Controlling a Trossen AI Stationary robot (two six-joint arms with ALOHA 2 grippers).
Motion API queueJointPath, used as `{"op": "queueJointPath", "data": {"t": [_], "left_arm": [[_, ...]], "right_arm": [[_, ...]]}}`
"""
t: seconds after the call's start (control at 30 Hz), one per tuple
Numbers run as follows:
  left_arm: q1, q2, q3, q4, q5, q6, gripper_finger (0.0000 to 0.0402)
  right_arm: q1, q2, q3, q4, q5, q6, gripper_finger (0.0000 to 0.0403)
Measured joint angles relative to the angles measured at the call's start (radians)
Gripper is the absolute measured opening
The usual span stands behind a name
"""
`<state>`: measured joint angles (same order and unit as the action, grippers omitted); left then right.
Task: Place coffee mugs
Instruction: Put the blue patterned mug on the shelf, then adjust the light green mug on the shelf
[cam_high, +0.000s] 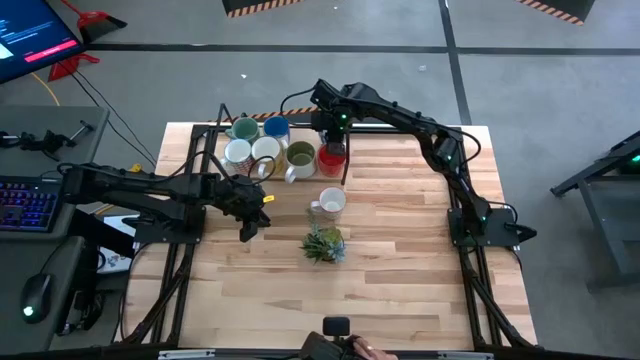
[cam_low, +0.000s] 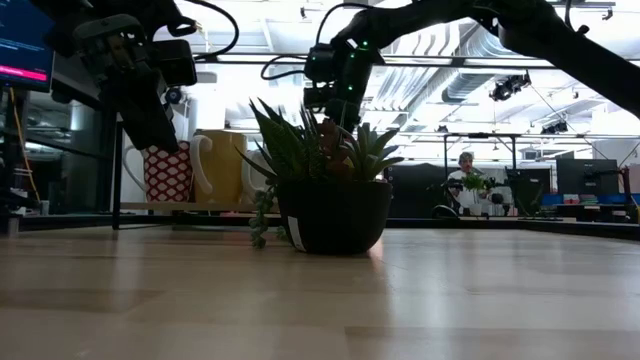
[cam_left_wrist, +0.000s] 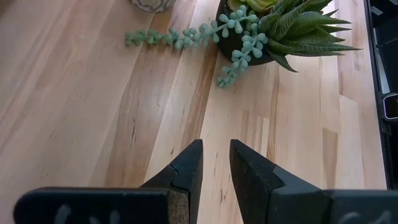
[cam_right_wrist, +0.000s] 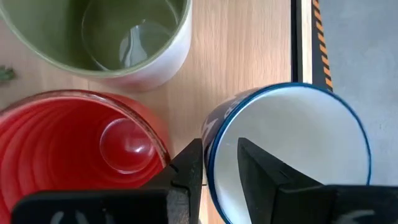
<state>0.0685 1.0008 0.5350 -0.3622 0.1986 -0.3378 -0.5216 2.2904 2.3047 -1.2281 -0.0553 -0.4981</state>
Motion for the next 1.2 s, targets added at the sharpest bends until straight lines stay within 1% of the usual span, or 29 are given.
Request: {"op": "queueJointPath", "data": {"t": [0.33, 0.83, 0.97, 1.2], "left_arm": [[0.000, 0.000, 0.000, -0.007, 0.000, 0.000, 0.0071], [0.000, 0.000, 0.000, -0.008, 0.000, 0.000, 0.0071], [0.000, 0.000, 0.000, -0.008, 0.000, 0.000, 0.0071], [0.000, 0.000, 0.000, -0.008, 0.000, 0.000, 0.0071]], "right_arm": [[0.004, -0.005, 0.000, 0.005, -0.001, 0.000, 0.0079], [0.038, -0.006, 0.000, 0.023, 0.088, 0.000, 0.0079], [0.045, -0.006, 0.000, 0.030, 0.130, 0.000, 0.0079], [0.046, -0.050, 0.000, 0.036, 0.126, 0.000, 0.0079]]}}
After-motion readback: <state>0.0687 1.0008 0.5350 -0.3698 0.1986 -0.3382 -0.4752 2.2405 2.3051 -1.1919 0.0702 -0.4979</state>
